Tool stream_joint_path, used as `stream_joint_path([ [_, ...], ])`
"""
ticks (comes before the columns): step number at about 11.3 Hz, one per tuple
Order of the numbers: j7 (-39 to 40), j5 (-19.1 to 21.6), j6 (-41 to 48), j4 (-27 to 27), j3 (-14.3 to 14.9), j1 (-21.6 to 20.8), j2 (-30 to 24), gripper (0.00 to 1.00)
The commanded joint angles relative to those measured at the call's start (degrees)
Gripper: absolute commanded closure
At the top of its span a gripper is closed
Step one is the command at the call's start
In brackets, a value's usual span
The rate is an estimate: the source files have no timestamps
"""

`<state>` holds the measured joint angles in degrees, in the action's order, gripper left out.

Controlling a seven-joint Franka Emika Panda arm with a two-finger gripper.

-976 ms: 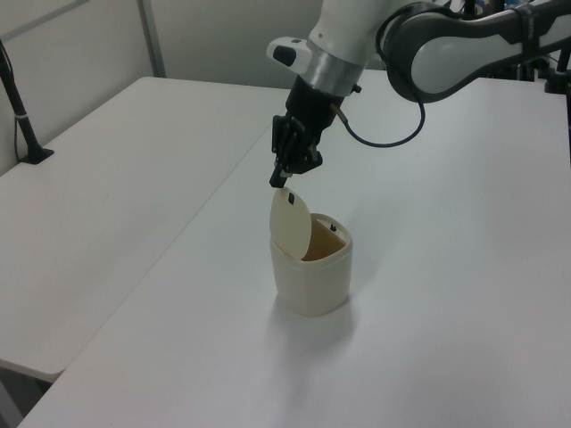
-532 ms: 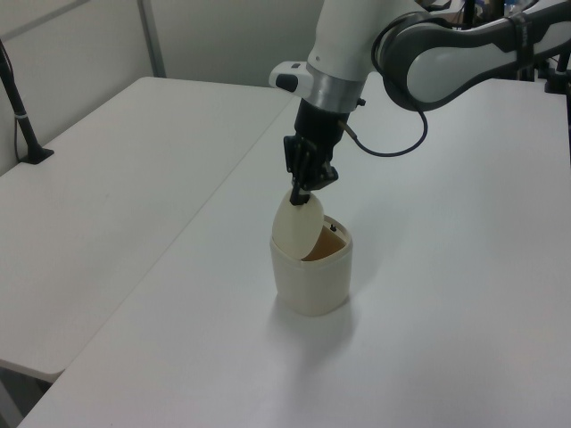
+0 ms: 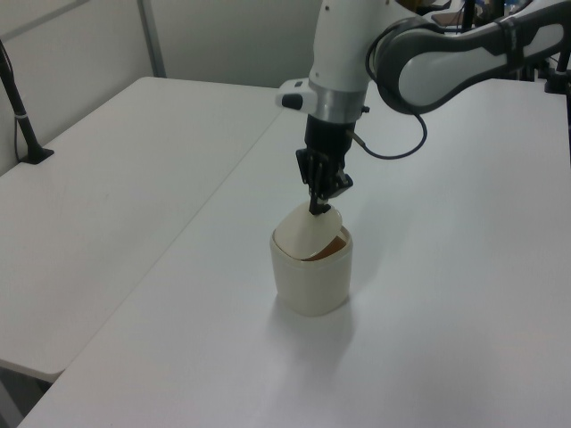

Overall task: Close the trash bin
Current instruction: 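Push the raised lid down with the gripper until it shuts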

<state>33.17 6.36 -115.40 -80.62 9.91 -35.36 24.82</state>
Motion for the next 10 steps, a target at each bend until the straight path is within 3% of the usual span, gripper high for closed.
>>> stream_joint_path([
  [1, 2.33, 0.94, 0.35, -3.83, 0.55, -0.5, -0.65, 1.0],
  [9, 1.12, 0.76, 0.7, -3.76, 0.46, -1.03, 1.11, 1.0],
  [10, -2.11, 0.85, 0.7, -3.58, 0.46, -1.03, 0.33, 0.77],
])
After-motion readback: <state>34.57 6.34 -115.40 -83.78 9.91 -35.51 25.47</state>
